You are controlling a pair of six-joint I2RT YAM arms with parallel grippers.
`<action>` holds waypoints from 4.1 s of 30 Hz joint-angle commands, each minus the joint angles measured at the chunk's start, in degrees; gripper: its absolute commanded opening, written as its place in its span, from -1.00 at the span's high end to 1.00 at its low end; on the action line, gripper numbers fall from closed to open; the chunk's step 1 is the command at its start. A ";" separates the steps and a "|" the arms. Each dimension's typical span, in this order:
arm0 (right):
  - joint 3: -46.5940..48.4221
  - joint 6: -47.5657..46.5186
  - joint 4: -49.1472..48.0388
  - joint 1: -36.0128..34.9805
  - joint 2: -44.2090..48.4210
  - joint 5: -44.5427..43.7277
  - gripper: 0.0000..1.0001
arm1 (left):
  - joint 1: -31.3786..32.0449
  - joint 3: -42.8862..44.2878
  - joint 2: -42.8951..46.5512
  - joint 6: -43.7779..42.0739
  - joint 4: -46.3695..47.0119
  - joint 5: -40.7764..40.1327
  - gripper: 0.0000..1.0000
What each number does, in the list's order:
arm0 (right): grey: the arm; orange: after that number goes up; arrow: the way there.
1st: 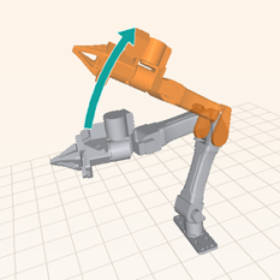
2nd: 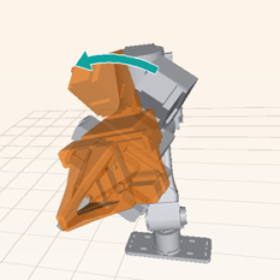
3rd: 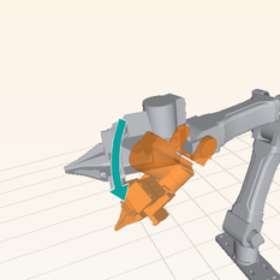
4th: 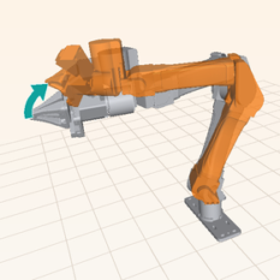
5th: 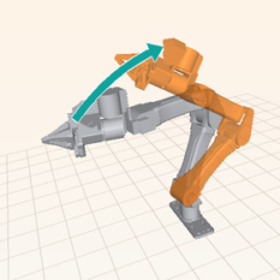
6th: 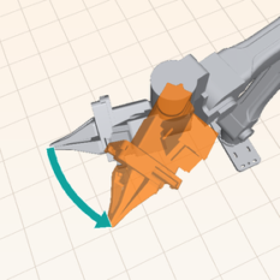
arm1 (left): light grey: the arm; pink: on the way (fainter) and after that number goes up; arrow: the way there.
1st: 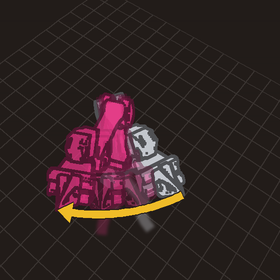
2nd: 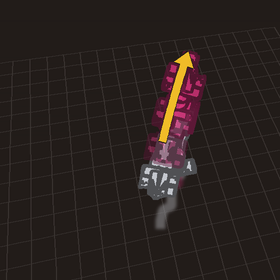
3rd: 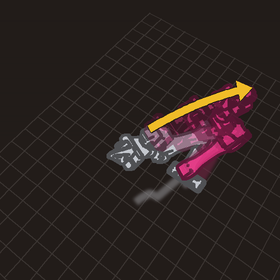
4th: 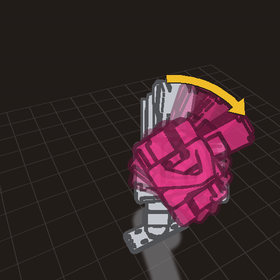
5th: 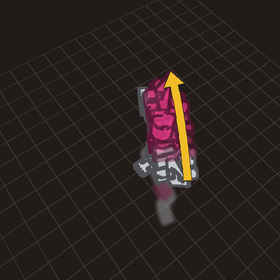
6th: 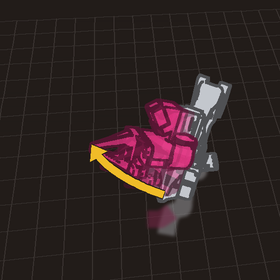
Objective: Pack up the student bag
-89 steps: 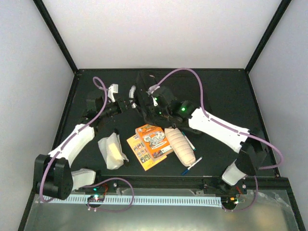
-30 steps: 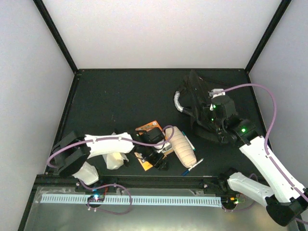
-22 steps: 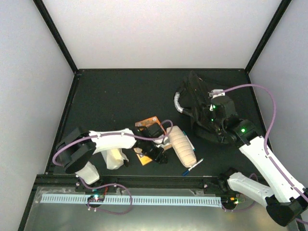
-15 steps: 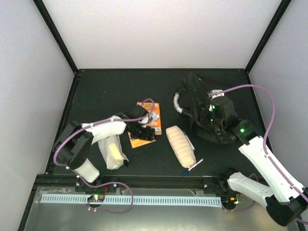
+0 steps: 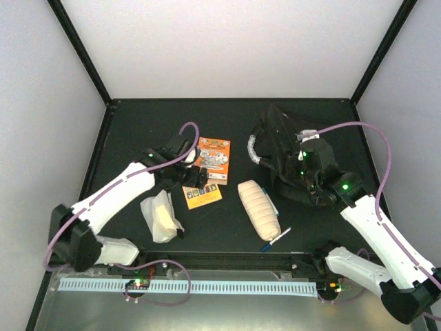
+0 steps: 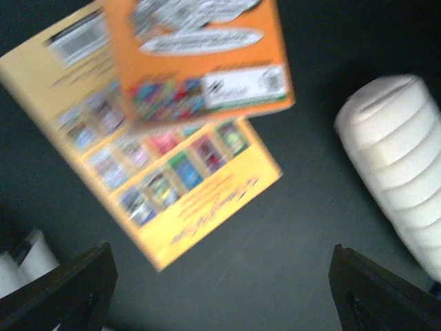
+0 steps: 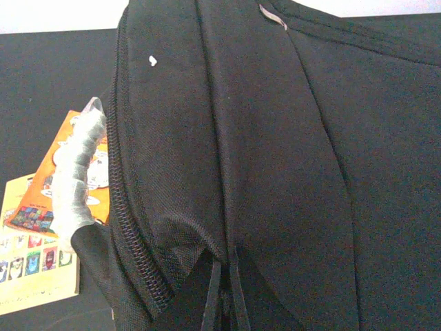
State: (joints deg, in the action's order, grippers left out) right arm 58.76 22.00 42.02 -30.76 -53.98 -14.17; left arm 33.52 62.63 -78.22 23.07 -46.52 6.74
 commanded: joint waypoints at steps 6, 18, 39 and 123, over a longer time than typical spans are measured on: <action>-1.46 0.41 -4.57 0.47 0.51 1.06 0.96 | 0.57 -6.16 7.80 19.09 -27.62 -24.44 -0.81; -1.25 -0.34 -4.57 0.50 0.99 0.96 0.96 | -0.24 -11.81 3.23 25.31 -22.88 -25.53 -0.17; -0.67 -0.82 -4.62 0.52 0.47 1.60 0.96 | -9.17 -11.91 4.52 22.11 -12.63 -21.20 0.97; 3.34 2.23 0.65 6.77 -0.29 -5.79 0.95 | 19.35 13.32 -36.90 4.94 16.27 13.92 -0.88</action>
State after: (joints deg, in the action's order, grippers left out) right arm 60.12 23.09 44.99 -24.60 -55.33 -18.04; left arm 57.82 78.19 -116.86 27.79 -26.98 30.13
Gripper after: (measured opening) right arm 0.048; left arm 0.937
